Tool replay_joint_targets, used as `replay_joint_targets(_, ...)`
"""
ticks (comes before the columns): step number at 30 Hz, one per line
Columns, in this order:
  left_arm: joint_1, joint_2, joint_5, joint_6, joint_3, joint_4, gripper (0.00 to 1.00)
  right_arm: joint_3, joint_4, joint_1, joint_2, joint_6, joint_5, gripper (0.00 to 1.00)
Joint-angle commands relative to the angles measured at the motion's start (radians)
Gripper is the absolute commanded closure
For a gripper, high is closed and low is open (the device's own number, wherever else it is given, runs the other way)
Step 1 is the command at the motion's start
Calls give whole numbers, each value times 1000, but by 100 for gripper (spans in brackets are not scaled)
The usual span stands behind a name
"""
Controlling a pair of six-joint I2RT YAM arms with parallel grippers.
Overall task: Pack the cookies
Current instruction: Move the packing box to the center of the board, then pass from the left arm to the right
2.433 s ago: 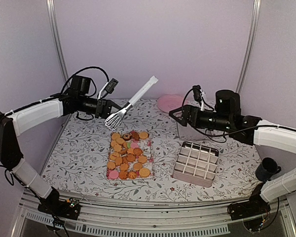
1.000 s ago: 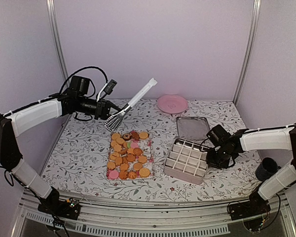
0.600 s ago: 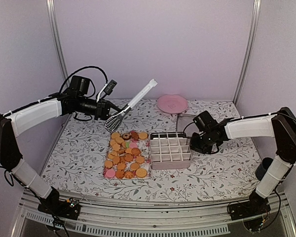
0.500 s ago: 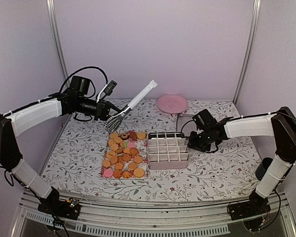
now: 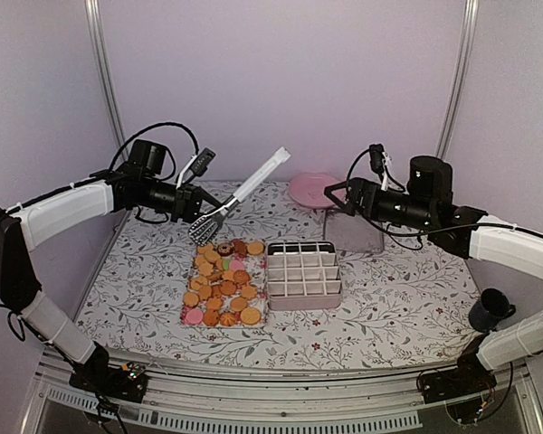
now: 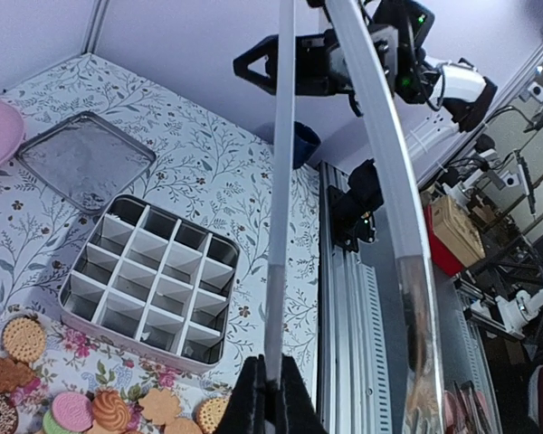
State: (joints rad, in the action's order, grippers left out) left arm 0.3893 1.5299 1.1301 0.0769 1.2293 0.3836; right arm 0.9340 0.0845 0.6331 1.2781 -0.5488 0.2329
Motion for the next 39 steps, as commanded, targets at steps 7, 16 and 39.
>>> replay_joint_targets(7,47,-4,97,-25,-22,-40,100,164,478,83,238,-67,477,1)
replay_joint_targets(16,49,-10,91,-54,-42,-75,100,269,549,162,381,-84,534,5)
replay_joint_targets(39,40,-46,40,-29,-65,-76,97,365,555,205,487,-127,495,57)
